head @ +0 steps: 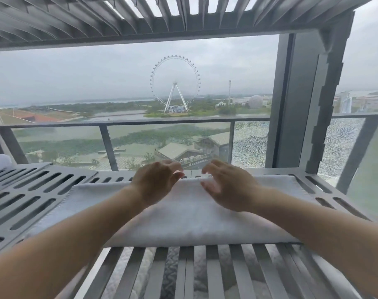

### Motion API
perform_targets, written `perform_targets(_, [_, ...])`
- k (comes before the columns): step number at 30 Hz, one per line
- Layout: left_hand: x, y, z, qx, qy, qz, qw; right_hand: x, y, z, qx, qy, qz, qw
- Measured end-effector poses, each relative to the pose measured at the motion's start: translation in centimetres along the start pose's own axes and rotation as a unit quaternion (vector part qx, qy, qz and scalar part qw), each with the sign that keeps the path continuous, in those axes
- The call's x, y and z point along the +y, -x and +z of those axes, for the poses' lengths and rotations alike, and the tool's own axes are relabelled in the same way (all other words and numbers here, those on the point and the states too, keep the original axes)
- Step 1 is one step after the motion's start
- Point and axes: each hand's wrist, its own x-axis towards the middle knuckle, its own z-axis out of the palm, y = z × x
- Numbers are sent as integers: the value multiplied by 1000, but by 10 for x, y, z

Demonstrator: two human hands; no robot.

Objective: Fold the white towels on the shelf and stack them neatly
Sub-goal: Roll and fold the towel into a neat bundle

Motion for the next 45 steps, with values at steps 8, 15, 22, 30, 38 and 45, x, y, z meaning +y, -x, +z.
perform_targets(8, [20, 44, 4, -286, 82, -19, 955, -8, 28, 13, -210, -55, 1, 976])
perform_targets(15, [-10, 51, -9, -313, 60, -115, 941, 21, 34, 15, -226, -39, 14, 973])
perform_targets(22, [27, 63, -27, -111, 54, -95, 988, 12, 33, 11, -139, -72, -2, 988])
perform_targets(30, [48, 92, -32, -281, 23, -148, 948, 11, 41, 9, -236, -42, -10, 971])
perform_targets(38, [58, 122, -62, -341, 94, -130, 926, 1, 71, -19, -275, -70, -63, 957])
perform_targets(45, [-26, 109, -59, -252, 86, -129, 955, -68, 29, -8, -225, -93, -53, 968])
